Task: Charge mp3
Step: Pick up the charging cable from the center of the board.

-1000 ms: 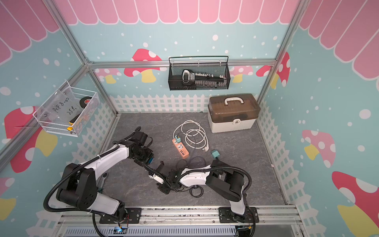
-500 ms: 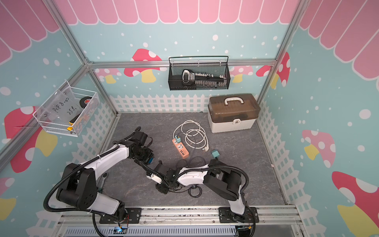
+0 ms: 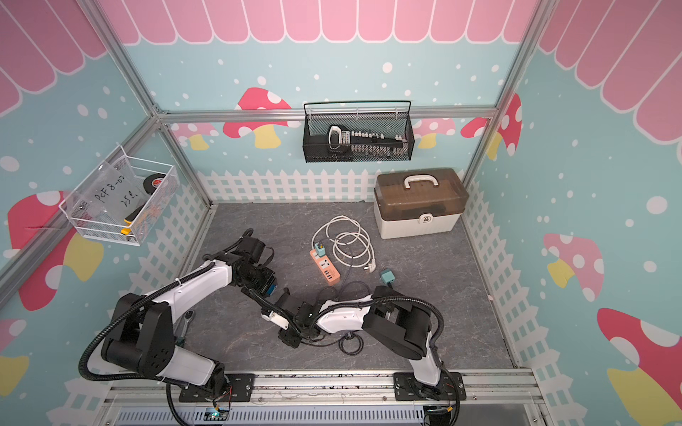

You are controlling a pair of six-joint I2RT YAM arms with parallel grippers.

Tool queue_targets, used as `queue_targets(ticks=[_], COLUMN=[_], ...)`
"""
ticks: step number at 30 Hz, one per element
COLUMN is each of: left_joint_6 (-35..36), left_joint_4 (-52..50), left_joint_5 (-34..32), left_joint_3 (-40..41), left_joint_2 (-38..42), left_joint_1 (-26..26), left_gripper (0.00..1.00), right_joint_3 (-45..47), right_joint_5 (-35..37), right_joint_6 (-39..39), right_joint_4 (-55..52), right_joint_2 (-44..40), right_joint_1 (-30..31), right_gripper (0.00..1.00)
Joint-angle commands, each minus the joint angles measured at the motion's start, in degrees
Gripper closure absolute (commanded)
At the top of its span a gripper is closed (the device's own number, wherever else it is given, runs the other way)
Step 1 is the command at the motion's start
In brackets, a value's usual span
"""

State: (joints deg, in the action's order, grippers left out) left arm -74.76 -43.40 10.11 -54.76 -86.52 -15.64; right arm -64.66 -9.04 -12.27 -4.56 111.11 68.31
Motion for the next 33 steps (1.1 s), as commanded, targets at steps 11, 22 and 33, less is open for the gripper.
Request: queue_targets(ticks=[11, 22, 33], left_joint_6=[0.5, 0.6, 1.1], left_joint_4=[0.2, 8.4, 24.4], left_joint_5=[0.1, 2.5, 8.0], left_joint_3=[1.2, 5.5, 13.8], left_joint_2=[1.8, 5.8, 11.8], left_joint_1=[1.1, 1.0, 1.0], left_gripper=[1.0, 1.0, 1.0], right_joint_3=[-0.4, 4.1, 11.9], right_joint_5=[-0.2, -0.1, -7.1], right_joint_6=[1.1, 2.4, -1.7], right_joint_4=[-3.7, 1.4, 8.7], right_joint_2=[1.8, -7.9, -17.3], right_joint_1=[0.2, 0.1, -5.9], right_gripper=[0.84, 1.0, 1.0])
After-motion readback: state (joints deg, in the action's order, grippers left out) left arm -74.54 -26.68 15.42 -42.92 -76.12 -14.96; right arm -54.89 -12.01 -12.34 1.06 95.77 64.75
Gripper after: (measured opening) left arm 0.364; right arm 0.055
